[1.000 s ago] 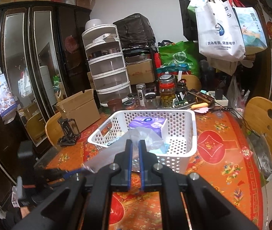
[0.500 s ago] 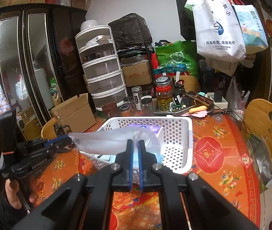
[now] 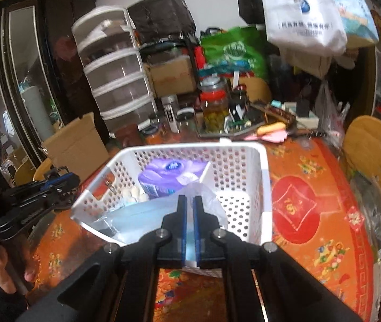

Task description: Organize soft objects

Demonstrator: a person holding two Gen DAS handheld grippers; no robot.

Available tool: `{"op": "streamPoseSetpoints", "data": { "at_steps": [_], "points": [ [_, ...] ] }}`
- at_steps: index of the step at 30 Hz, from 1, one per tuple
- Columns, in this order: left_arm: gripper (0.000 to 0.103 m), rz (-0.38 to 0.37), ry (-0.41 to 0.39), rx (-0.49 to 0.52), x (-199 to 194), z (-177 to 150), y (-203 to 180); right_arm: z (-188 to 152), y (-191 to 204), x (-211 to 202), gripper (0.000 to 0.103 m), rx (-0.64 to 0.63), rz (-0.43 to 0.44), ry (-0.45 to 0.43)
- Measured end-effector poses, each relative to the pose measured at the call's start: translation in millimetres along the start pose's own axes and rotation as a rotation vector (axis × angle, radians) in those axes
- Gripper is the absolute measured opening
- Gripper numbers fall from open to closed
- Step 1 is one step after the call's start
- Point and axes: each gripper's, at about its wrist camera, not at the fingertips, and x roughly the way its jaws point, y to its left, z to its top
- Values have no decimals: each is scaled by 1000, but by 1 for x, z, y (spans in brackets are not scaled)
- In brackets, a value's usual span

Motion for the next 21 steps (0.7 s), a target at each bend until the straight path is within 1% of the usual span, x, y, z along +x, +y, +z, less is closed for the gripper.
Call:
{"op": "streamPoseSetpoints", "data": {
  "at_steps": [1, 2, 3, 4, 5, 6, 7, 8, 9, 11, 12, 14, 18, 20, 21],
  "points": [
    [6, -8, 1, -1, 1, -3, 0, -3, 0, 11, 3, -14, -14, 43],
    [11, -19, 4, 1, 3, -5, -1, -5, 0, 18, 3, -20, -23, 68],
    [17, -23, 6, 6, 5, -8, -1, -7, -1, 23, 9, -20, -34, 87],
    [39, -23, 12, 11, 6, -10, -2, -9, -3, 28, 14, -18, -51, 103],
    [69, -22, 15, 14, 7, -14, -3, -11, -4, 29, 28, -17, -59, 103],
    [82, -22, 18, 13, 9, -15, -3, -12, -5, 29, 36, -15, -61, 99],
    [94, -23, 18, 12, 8, -19, -3, -13, -5, 28, 64, -17, -67, 91],
    [95, -18, 9, 16, 7, -22, -4, -15, -5, 26, 88, -29, -77, 85],
    [95, -8, -6, 22, 6, -23, -5, -16, -4, 24, 91, -40, -80, 76],
    [95, 13, -43, 41, -1, -25, -8, -19, -2, 18, 91, -51, -86, 66],
    [95, 10, -42, 45, -2, -25, -10, -21, -1, 15, 96, -49, -89, 62],
    [96, 6, -30, 48, -2, -25, -13, -23, 1, 8, 102, -50, -88, 52],
    [100, -7, -15, 58, -9, -33, -18, -35, 3, -17, 103, -31, -68, 2],
    [103, -31, -6, 46, -17, -42, -19, -43, 7, -33, 103, -23, -46, -32],
    [103, -43, -5, 39, -22, -46, -19, -47, 10, -41, 103, -20, -41, -51]
  ]
}}
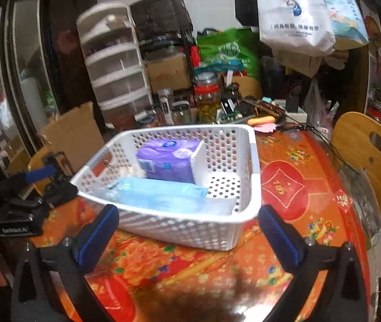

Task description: Organize soft objects

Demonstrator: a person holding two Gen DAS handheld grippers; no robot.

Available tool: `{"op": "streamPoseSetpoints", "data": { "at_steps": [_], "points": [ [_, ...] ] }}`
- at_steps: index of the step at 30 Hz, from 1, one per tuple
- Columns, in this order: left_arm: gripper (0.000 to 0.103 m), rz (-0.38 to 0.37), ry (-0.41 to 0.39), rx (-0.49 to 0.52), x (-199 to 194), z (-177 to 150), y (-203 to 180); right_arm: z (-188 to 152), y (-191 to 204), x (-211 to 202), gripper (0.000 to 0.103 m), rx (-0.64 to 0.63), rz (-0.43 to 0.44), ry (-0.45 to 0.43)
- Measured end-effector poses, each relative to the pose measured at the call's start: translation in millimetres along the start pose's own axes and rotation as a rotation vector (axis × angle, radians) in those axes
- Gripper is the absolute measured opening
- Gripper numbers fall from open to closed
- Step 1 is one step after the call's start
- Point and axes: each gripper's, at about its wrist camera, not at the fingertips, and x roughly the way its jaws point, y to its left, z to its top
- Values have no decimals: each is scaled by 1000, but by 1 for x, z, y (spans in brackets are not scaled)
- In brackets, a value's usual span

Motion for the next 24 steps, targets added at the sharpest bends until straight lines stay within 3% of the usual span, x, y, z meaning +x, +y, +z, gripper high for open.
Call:
{"op": "streamPoseSetpoints", "data": {
  "at_steps": [5, 10, 13, 18, 24],
  "points": [
    [103, -19, -32, -49, -37, -25, -8, -24, 23, -46, 103, -10, 32, -64],
    [103, 27, -68, -41, -94, -52, -23, -54, 51, -94, 103, -57, -38, -95],
    [103, 25, -88, -43, -127, -67, -28, -67, 61, -117, 103, -59, -41, -91],
    [103, 85, -108, -33, -185, -95, -38, -86, 75, -146, 103, -32, -56, -56],
    [103, 54, -91, -55, -232, -112, -46, -93, 92, -168, 103, -68, -104, -64]
  ]
}}
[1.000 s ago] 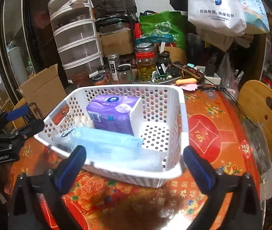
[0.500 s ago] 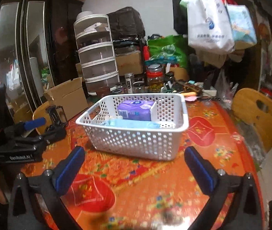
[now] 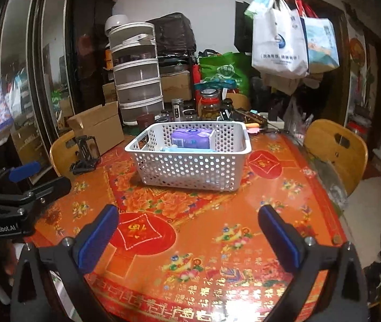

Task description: Organize soft objects

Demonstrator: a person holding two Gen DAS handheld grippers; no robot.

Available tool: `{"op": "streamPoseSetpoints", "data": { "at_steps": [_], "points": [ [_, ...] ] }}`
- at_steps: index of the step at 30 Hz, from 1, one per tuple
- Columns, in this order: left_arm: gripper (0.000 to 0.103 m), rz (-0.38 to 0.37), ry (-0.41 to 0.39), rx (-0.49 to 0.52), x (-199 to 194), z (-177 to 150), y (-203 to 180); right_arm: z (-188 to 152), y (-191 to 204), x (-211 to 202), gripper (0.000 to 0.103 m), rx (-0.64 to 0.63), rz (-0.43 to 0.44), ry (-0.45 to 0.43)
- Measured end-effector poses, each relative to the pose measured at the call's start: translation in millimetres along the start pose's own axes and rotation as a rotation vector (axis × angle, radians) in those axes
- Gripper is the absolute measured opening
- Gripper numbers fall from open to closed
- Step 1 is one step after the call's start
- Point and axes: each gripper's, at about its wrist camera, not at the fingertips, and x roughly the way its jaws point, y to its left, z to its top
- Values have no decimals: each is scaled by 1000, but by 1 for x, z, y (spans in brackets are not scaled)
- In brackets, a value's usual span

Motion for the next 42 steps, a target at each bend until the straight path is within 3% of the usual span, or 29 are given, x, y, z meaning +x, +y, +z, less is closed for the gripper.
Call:
{"op": "streamPoseSetpoints", "data": {
  "at_steps": [4, 13, 42],
  "points": [
    [103, 4, 21, 18, -11, 0, -10, 4, 5, -1, 103, -29, -18, -2],
    [103, 13, 69, -24, 11, 4, -6, 4, -6, 9, 103, 6, -12, 19],
    [103, 17, 85, -41, 23, 1, 6, 3, -8, 5, 103, 12, -6, 11]
  ]
}}
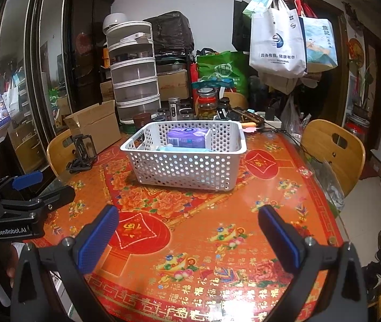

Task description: Organize soft objects

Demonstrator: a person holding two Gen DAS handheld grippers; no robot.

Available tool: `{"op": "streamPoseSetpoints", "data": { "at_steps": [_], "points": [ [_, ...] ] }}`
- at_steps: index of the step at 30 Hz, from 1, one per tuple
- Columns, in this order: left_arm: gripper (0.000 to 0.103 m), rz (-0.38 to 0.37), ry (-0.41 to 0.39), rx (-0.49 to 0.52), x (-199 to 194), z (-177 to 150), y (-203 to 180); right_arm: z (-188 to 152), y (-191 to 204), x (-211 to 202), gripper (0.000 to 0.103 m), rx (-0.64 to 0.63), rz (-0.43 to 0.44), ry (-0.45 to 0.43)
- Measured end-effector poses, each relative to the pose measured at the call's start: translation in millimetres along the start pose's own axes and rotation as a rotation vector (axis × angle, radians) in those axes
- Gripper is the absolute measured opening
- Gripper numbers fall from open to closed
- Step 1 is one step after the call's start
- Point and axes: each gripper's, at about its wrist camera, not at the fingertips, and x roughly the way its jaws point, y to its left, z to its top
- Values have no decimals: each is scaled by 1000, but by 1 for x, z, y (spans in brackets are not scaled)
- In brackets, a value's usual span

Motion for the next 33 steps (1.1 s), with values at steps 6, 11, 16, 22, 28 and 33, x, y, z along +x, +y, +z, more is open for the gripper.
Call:
{"op": "streamPoseSetpoints", "data": {
  "at_steps": [6, 11, 16, 22, 28, 33],
  "points": [
    [103, -2, 2, 1, 0, -2, 0, 1, 0, 0, 103, -3, 2, 6],
    [103, -3, 3, 3, 0, -3, -1, 1, 0, -1, 103, 2, 7, -2],
    [103, -3, 3, 2, 0, -3, -1, 1, -1, 0, 103, 7, 8, -2],
    [103, -2, 3, 4, 0, -3, -2, 0, -1, 0, 103, 6, 7, -1],
    [103, -6, 5, 6, 1, -4, -3, -1, -2, 0, 103, 13, 10, -1],
    [103, -14, 7, 18, 1, -5, -5, -3, -3, 0, 103, 9, 7, 3]
  ]
}}
